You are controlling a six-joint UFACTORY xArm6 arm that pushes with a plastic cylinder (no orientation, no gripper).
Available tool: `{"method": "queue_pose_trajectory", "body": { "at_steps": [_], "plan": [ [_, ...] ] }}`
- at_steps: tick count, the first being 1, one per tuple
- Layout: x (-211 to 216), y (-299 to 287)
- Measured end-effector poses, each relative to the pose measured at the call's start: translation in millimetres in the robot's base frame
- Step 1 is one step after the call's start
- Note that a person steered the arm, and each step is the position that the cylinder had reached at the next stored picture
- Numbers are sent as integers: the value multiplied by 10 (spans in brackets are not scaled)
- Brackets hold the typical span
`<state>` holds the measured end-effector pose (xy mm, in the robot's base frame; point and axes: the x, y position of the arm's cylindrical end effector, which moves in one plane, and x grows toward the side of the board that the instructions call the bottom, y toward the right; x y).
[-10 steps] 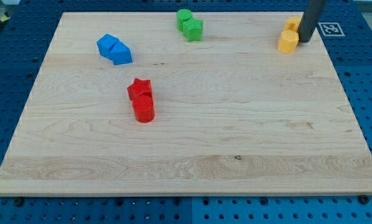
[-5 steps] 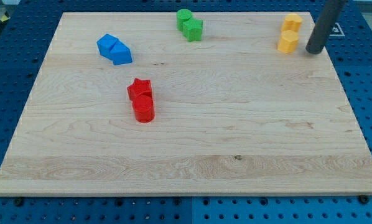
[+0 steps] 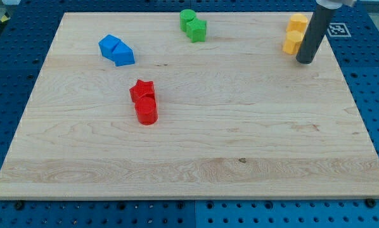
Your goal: Move the yellow hexagon closer to the yellow heart
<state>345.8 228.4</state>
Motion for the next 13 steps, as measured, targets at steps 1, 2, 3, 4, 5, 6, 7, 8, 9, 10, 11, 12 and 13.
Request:
{"method": "queue_pose_trajectory", "body": {
  "at_steps": [1,2,3,4,5,6,7,8,9,10,11,12,13],
  "plan": [
    [-56,0],
    [-82,0],
    [-167,0],
    [-213,0],
    [-286,0],
    [-292,-56],
    [-293,-196],
    [-293,-303],
    [-293,-361],
    [-293,-439],
    [-342,-442],
    [-362,-442],
    [-436,-442]
  ]
}}
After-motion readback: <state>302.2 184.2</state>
